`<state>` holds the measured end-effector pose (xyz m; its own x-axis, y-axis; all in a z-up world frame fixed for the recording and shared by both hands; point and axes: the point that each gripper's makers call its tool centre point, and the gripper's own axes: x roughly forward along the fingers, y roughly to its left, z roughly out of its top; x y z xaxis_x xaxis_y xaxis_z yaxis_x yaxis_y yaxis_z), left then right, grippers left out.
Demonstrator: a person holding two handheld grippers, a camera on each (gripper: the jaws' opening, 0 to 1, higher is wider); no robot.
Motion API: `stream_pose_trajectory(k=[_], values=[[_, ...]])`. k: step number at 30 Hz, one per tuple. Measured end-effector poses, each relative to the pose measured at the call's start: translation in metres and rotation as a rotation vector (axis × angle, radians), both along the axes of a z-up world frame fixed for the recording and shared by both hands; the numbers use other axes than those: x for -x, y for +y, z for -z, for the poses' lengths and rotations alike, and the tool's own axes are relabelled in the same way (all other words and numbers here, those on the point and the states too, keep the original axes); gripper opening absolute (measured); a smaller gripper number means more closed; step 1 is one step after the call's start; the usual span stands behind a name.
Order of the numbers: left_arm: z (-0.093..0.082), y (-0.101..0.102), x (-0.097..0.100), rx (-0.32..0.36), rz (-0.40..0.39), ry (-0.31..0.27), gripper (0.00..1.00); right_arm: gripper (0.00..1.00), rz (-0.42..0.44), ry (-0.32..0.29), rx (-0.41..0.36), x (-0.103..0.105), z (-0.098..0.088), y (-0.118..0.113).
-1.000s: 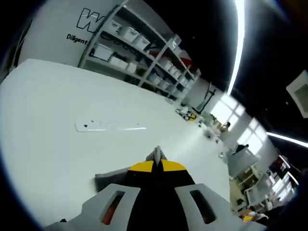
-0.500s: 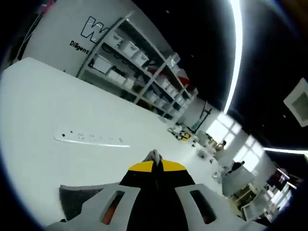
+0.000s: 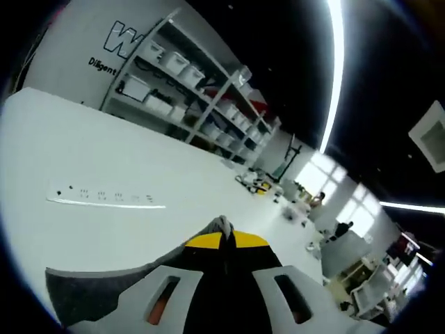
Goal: Open the folded towel by lifting each exposed corner and separating the folded layers until the towel lies flat within the target outline without major curled edges
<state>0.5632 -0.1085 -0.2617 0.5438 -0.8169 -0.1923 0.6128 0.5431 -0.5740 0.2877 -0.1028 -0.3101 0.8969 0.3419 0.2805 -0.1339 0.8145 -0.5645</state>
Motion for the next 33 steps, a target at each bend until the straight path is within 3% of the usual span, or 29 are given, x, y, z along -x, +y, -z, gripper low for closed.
stream_pose_trajectory(k=[7,15,31,33], values=[[0.016,-0.035,0.002,-0.029,0.019,0.025,0.02,0.00,0.020,0.028,-0.076,-0.001,0.008,-0.021],[0.029,-0.069,0.007,-0.081,0.057,0.032,0.02,0.01,0.052,0.030,-0.109,0.001,0.010,-0.044],[0.052,-0.110,0.015,-0.151,0.101,0.057,0.02,0.08,0.071,0.082,-0.138,-0.003,0.019,-0.066],[0.055,-0.114,0.015,-0.160,0.104,0.055,0.02,0.03,0.064,0.083,-0.148,-0.002,0.018,-0.068]])
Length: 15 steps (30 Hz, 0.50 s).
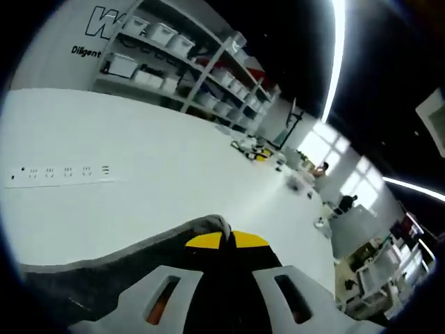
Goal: Open the folded towel by lifting each exposed corner and separating the folded layers until the towel lies flat within the target outline without major curled edges
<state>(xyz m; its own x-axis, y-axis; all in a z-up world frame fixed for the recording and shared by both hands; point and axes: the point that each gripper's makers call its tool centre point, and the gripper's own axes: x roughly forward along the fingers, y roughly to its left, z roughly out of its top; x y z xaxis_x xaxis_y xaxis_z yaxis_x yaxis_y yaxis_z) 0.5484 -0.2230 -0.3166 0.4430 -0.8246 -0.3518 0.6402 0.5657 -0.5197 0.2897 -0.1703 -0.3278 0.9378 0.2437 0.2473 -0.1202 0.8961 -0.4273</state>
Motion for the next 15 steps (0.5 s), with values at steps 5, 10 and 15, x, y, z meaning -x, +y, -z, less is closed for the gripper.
stream_pose_trajectory(k=[5,10,15], values=[[0.006,-0.004,-0.009,-0.004,-0.027,0.011,0.02,0.00,0.006,0.011,-0.059,0.005,0.002,-0.010],[0.023,-0.005,-0.024,-0.052,-0.081,0.014,0.02,0.00,0.078,0.057,-0.118,0.004,0.011,-0.031],[0.040,-0.006,-0.029,-0.076,-0.107,0.023,0.02,0.00,0.089,0.197,-0.253,-0.005,0.039,-0.052]])
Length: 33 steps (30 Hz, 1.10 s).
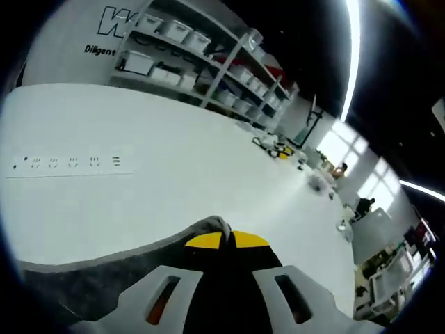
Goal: Open the folded towel by lifting each exposed corner and separating the folded layers until the towel lies flat within the target outline without major curled edges
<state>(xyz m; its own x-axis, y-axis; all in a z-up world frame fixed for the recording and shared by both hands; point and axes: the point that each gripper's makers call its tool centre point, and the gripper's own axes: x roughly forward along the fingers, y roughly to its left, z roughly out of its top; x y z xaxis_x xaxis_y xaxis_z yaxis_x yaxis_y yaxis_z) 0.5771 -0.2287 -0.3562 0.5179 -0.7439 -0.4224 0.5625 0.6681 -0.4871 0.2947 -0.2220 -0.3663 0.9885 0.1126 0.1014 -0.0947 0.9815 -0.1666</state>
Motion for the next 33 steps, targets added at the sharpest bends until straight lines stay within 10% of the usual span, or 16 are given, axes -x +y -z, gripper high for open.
stream_pose_trajectory(k=[11,20,33], values=[[0.004,-0.018,0.000,-0.022,0.011,-0.051,0.04,0.00,0.035,0.031,0.032,0.006,0.010,-0.013],[0.000,-0.025,-0.003,0.024,0.019,-0.108,0.29,0.08,0.105,0.049,0.073,0.007,0.014,-0.037],[0.003,-0.021,-0.005,0.000,0.023,-0.107,0.14,0.13,0.037,0.042,0.079,0.002,-0.001,-0.025]])
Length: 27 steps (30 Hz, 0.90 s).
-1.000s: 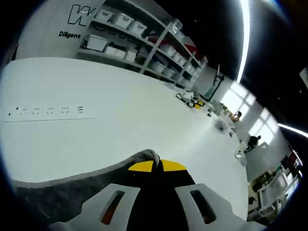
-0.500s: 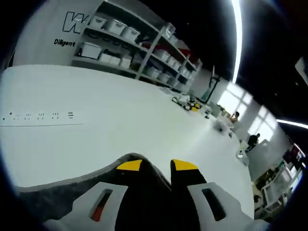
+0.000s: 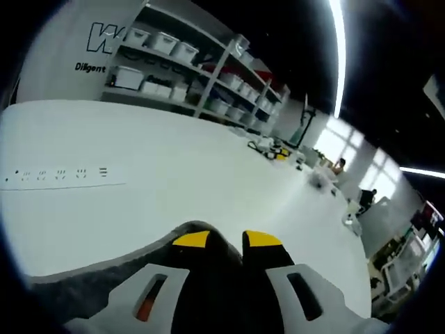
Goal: Open the folded towel by lifting each exposed corner and separating the folded layers until the towel lies flat within the target outline without major curled edges
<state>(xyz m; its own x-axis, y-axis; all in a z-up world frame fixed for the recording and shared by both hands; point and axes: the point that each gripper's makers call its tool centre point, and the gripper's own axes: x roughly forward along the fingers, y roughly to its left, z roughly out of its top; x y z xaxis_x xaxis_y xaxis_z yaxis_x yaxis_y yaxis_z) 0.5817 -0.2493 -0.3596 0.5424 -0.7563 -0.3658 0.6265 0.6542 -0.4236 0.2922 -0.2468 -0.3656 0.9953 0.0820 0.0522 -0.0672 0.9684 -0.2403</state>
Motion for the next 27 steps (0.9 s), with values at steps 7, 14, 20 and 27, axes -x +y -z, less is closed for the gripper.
stream_pose_trajectory(k=[7,14,20,27], values=[[0.002,-0.002,-0.004,-0.030,0.011,-0.022,0.22,0.13,-0.007,0.043,0.011,-0.010,0.002,-0.003],[0.012,0.001,-0.009,-0.162,0.046,-0.097,0.32,0.14,-0.014,0.150,-0.024,-0.016,0.022,-0.001],[0.018,-0.001,-0.010,-0.254,0.095,-0.171,0.34,0.16,-0.017,0.205,-0.047,-0.017,0.034,-0.006],[0.012,-0.006,-0.012,-0.294,0.241,-0.266,0.52,0.16,-0.031,0.208,-0.061,-0.015,0.033,-0.004]])
